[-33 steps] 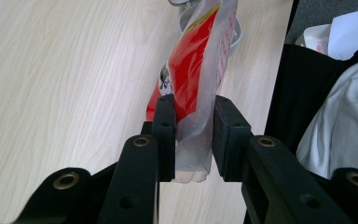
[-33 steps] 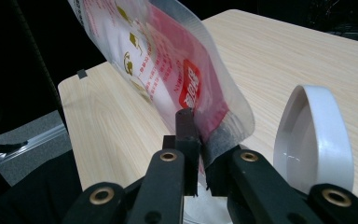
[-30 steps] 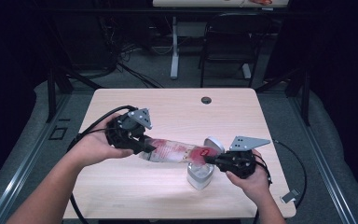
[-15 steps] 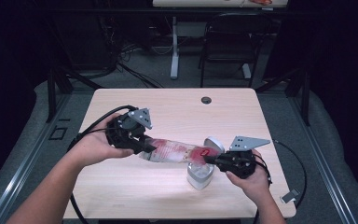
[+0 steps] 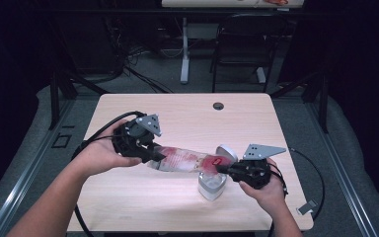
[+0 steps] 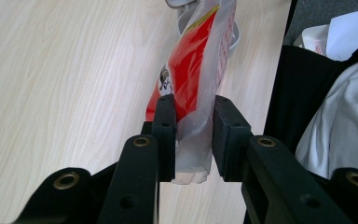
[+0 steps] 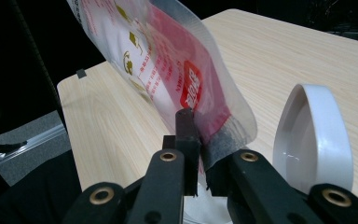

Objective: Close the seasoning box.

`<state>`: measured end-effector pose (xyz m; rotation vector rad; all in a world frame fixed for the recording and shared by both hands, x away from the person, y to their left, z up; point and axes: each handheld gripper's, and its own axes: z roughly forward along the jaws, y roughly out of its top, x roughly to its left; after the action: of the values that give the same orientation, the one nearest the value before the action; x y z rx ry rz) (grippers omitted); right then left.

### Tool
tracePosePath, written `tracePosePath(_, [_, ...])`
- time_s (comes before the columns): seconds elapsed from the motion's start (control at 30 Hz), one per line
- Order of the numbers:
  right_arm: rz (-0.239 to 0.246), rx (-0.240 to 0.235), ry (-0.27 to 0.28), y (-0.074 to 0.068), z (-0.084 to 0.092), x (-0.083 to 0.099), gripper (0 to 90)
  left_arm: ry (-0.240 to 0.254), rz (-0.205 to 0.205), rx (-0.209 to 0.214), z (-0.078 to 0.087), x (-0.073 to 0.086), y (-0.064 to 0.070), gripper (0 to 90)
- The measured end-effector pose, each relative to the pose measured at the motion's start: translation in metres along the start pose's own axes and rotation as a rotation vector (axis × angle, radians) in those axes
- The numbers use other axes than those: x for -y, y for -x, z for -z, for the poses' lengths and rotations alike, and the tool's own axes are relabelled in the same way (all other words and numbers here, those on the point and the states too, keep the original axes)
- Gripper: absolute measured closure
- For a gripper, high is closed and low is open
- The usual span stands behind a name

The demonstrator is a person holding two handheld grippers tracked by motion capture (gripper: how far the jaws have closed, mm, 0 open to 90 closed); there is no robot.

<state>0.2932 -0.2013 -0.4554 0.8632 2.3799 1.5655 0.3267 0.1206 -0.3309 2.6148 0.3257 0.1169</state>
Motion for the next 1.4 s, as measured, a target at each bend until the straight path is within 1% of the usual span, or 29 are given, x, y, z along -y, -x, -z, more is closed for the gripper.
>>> tracePosePath(1.07, [-0.005,0.003,0.001,0.0007,0.0001,0.0009,85.8,0.001,-0.007,-0.001,0.0006,-0.0036,0.001,73.2])
tracePosePath(1.4, [-0.006,0.006,0.0,0.0013,0.0002,0.0012,85.7,0.0,-0.014,-0.001,0.0012,-0.0061,0.0018,73.3])
